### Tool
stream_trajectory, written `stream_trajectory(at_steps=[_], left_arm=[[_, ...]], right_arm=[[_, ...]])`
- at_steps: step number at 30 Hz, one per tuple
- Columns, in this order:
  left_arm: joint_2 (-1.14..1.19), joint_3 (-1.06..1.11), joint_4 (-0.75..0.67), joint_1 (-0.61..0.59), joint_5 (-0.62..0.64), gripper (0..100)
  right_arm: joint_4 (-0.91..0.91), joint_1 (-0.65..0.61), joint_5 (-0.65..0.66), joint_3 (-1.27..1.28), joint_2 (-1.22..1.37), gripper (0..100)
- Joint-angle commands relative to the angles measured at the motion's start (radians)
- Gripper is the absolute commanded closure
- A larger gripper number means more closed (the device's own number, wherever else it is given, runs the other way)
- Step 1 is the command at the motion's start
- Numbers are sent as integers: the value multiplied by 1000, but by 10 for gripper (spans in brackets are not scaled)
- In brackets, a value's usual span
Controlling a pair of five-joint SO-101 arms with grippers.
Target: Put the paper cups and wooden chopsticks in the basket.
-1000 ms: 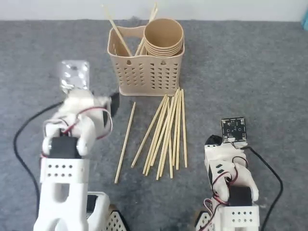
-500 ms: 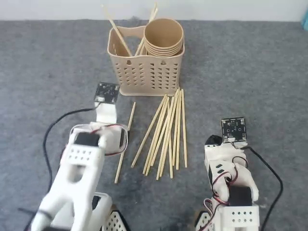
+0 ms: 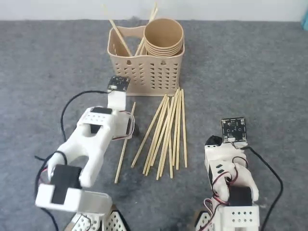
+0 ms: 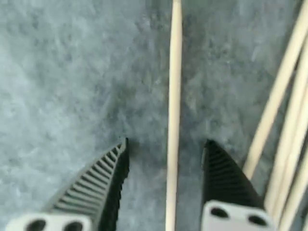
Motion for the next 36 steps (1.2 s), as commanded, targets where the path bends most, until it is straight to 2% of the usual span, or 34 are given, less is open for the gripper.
stream_trajectory(at_steps=[1, 4, 7, 8, 13, 19, 22, 29, 36], left_arm=[[63, -84, 60, 9, -2, 776], [80, -85, 86, 18, -3, 827], [81, -85, 109, 38, -3, 988], [81, -82, 120, 48, -3, 996], [80, -73, 187, 100, -3, 990], [17, -68, 221, 98, -5, 990], [-104, 24, 195, 95, -5, 990], [-512, 361, 6, 106, -6, 990], [-819, 522, -15, 97, -5, 989]], right_arm=[[4, 13, 9, 17, -18, 982], [4, 13, 8, 17, -18, 982], [4, 13, 8, 17, -18, 982], [4, 13, 6, 17, -18, 982], [4, 13, 6, 15, -18, 982], [5, 15, 11, 17, -18, 982], [-1, 15, 11, 12, -18, 980], [-1, -31, 17, -61, -12, 979], [5, -151, 58, -133, 4, 979]])
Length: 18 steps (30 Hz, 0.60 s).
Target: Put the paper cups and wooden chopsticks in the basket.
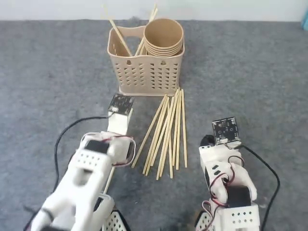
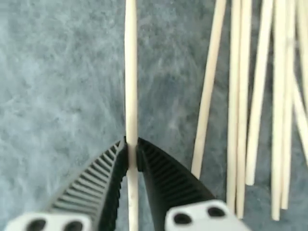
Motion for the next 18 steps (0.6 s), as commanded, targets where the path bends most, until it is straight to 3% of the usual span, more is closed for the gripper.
stream_trajectory(at_steps=[1, 10, 14, 18], left_arm=[[-210, 64, -37, -2, -3, 989], [-500, 217, -222, -107, 8, 989], [-603, 291, -287, -112, 57, 989], [-718, 351, -299, -112, 98, 989]], right_arm=[[5, -50, 17, -114, 22, 979], [-2, -134, 8, -430, 572, 978], [-25, -196, -63, -608, 866, 973], [-28, -249, -135, -776, 1145, 887]])
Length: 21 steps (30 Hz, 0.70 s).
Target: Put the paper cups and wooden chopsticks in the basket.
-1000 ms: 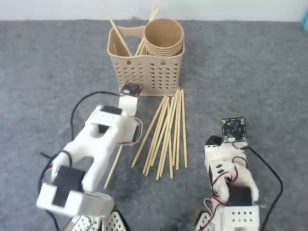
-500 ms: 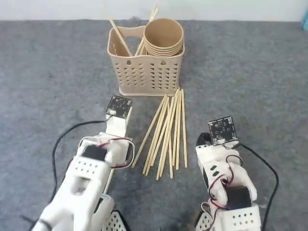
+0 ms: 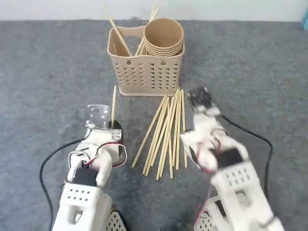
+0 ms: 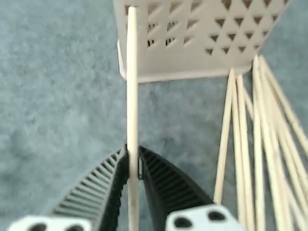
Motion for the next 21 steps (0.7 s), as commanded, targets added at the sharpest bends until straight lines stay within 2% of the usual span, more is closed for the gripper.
stream_trajectory(at_steps=[1, 4, 7, 9, 15, 21], left_arm=[[-147, 38, -37, -11, 35, 989], [-232, 79, -37, -11, 37, 989], [-301, 107, -34, -11, 34, 989], [-342, 107, 17, -11, 32, 989], [-425, 107, 101, -11, 31, 989], [-443, 107, 121, -11, 29, 989]], right_arm=[[-24, -41, -83, -186, 257, 869], [-73, -47, -115, -275, 418, 873], [-205, -39, -112, -295, 542, 898], [-274, -13, -112, -295, 610, 902], [-418, 82, -110, -298, 730, 900], [-487, 102, -46, -299, 819, 900]])
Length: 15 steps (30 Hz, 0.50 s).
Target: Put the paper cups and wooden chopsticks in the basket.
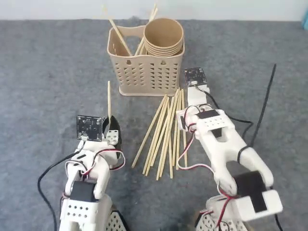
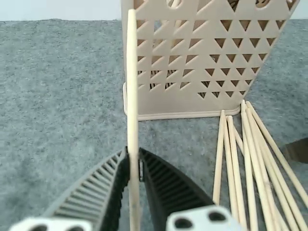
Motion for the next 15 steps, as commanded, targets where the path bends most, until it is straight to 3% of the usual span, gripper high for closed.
stream_trajectory(at_steps=[1, 15], left_arm=[[-23, -7, 3, -5, 2, 989], [-23, -7, 3, -5, 2, 989]], right_arm=[[-39, 8, 29, -57, 16, 900], [-38, -28, 29, -84, 35, 902]])
